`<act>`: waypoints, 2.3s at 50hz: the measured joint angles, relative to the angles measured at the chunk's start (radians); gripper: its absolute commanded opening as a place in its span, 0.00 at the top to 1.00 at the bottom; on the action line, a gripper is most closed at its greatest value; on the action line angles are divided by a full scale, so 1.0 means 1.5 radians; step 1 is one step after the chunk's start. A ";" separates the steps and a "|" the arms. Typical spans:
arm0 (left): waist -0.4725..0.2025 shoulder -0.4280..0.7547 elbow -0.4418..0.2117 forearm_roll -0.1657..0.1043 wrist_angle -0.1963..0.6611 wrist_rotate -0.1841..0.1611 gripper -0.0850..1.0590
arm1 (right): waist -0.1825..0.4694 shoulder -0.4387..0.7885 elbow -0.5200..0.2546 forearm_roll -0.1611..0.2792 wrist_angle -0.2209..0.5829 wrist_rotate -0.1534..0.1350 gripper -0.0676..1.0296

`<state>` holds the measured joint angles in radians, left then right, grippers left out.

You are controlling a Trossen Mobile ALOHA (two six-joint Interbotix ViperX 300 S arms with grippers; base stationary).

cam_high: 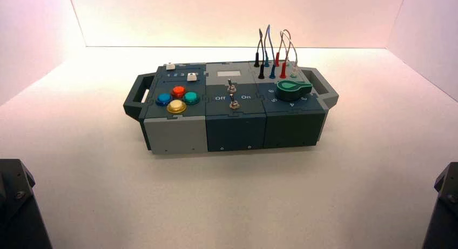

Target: Push the red button with the left gripper.

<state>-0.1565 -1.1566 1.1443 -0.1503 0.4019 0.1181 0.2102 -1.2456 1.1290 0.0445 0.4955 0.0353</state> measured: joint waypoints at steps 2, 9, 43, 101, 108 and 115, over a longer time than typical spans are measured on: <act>0.000 0.000 0.000 0.001 0.000 0.001 0.95 | -0.001 0.000 0.001 0.000 0.000 -0.001 0.96; 0.000 0.000 0.000 0.000 0.001 0.001 0.95 | 0.000 -0.001 0.001 0.004 0.000 0.000 0.96; 0.000 0.009 0.001 -0.001 0.004 0.001 0.95 | 0.000 -0.003 0.001 0.006 0.000 0.000 0.96; -0.265 0.654 -0.232 0.000 0.188 0.066 0.95 | 0.000 0.019 0.001 0.012 0.010 0.000 0.96; -0.295 0.713 -0.260 0.000 0.190 0.074 0.95 | 0.000 0.019 0.001 0.013 0.011 0.000 0.96; -0.304 0.746 -0.279 0.000 0.192 0.085 0.95 | 0.000 0.019 0.001 0.013 0.011 0.001 0.96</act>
<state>-0.6121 -0.0383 0.7256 -0.1503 0.6903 0.2454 0.2102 -1.2164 1.1305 0.0644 0.5123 0.0368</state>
